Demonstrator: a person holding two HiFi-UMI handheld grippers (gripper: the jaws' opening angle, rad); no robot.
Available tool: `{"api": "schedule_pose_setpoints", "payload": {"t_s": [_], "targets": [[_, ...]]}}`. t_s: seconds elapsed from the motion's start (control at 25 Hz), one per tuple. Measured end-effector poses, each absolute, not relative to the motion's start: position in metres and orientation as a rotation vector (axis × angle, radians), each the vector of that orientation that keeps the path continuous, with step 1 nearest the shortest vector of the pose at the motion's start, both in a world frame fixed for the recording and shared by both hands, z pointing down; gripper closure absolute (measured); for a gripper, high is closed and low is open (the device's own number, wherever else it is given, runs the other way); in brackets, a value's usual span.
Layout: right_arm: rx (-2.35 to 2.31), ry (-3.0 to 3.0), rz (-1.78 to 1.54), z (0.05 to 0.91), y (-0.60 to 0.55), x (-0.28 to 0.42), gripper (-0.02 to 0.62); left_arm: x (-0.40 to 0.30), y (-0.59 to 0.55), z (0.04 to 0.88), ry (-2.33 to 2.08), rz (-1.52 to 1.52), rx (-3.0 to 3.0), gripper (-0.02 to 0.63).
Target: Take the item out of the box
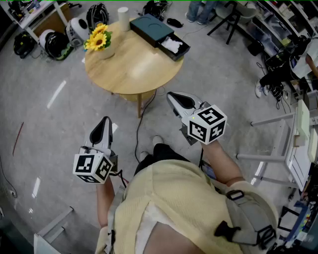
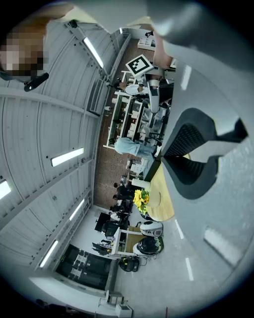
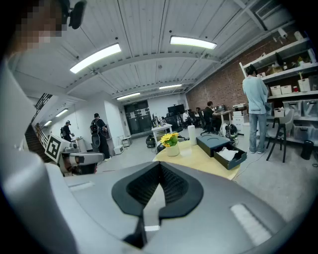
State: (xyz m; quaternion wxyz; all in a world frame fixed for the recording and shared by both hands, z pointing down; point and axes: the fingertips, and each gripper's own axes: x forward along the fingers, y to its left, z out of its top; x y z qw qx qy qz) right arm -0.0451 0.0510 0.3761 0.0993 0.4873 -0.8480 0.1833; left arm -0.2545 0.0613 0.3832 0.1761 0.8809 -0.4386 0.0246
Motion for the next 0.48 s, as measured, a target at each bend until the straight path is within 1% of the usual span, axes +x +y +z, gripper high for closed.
{"api": "schedule_pose_setpoints", "payload": {"t_s": [0.2,0.48], "targets": [[1.444,-2.502,0.525,0.374,0.066,-0.056,0.592,-0.261,0.070,0.389,-1.224,0.107,2.514,0.609],[1.408,-2.548,0.572,0.376,0.075,-0.064,0.592,-0.252,0.076,0.404,-1.186,0.182,2.534,0.609]]}}
